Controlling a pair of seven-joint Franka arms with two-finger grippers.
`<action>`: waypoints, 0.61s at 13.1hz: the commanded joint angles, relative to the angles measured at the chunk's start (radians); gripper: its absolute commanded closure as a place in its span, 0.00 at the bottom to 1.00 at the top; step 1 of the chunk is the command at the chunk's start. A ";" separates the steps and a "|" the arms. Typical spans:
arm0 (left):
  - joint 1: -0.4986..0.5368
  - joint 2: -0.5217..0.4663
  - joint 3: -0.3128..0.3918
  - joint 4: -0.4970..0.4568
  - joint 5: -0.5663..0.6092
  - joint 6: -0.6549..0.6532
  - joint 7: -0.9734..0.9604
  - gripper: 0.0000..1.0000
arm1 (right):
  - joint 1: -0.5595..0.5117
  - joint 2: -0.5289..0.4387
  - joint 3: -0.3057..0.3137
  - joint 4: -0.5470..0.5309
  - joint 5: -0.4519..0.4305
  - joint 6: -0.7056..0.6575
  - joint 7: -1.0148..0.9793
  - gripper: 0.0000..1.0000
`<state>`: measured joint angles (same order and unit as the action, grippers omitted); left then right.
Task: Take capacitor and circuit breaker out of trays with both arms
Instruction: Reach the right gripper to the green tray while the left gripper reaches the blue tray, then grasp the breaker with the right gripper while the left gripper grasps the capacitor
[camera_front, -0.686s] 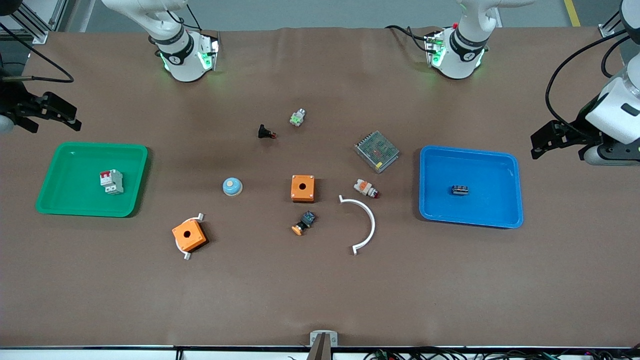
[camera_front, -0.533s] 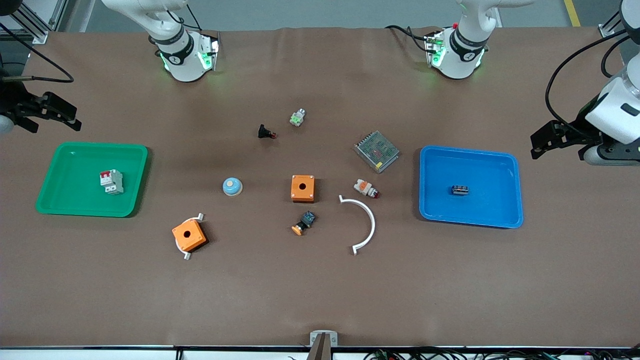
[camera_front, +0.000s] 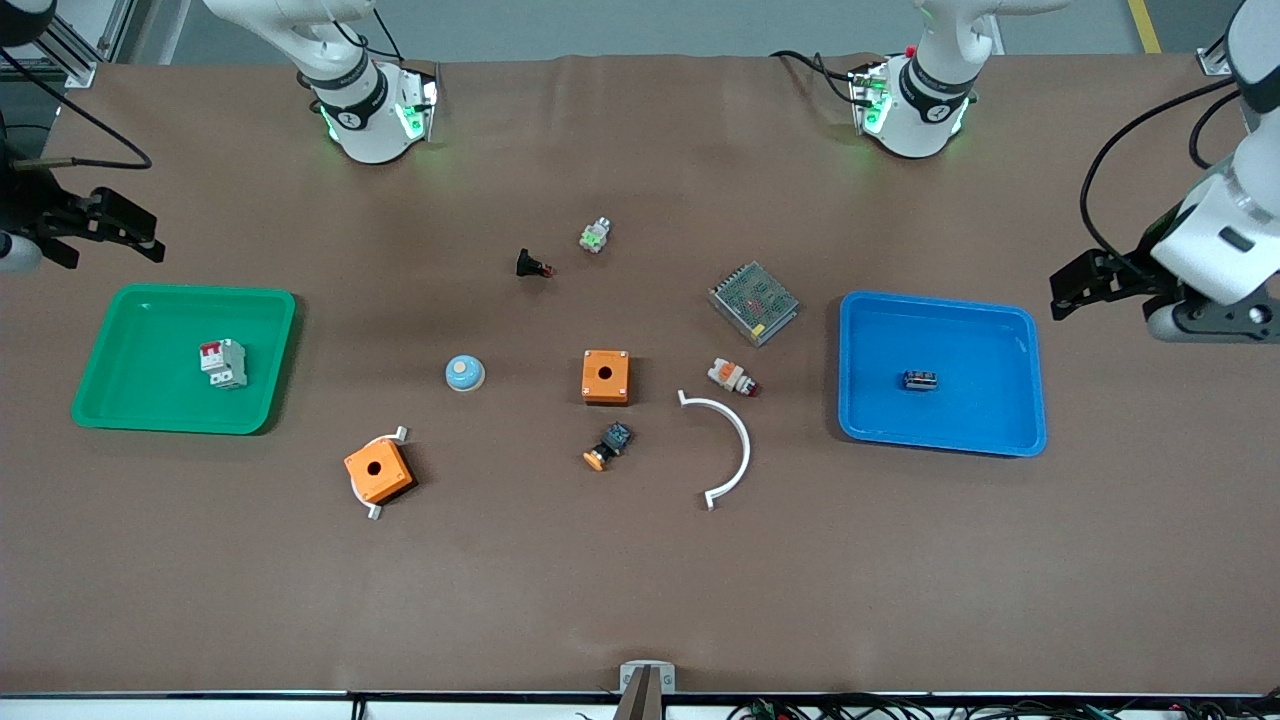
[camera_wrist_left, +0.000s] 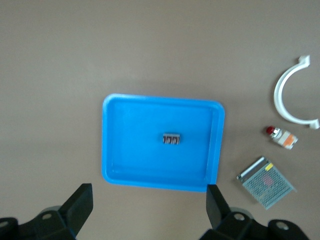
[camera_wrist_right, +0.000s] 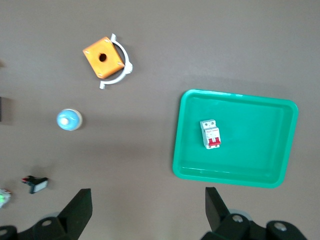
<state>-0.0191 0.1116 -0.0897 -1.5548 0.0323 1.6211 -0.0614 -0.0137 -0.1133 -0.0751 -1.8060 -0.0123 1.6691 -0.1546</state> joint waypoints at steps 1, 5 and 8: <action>0.021 0.028 -0.007 -0.078 0.008 -0.021 0.009 0.00 | -0.037 -0.006 0.008 -0.131 -0.027 0.111 -0.030 0.00; 0.033 0.065 -0.007 -0.261 0.018 0.181 0.022 0.00 | -0.061 0.058 0.006 -0.315 -0.123 0.302 -0.034 0.06; 0.036 0.134 -0.007 -0.382 0.018 0.336 0.040 0.00 | -0.117 0.188 0.008 -0.322 -0.136 0.363 -0.046 0.06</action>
<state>0.0083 0.2236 -0.0886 -1.8671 0.0330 1.8807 -0.0483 -0.0907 0.0067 -0.0777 -2.1386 -0.1213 2.0041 -0.1812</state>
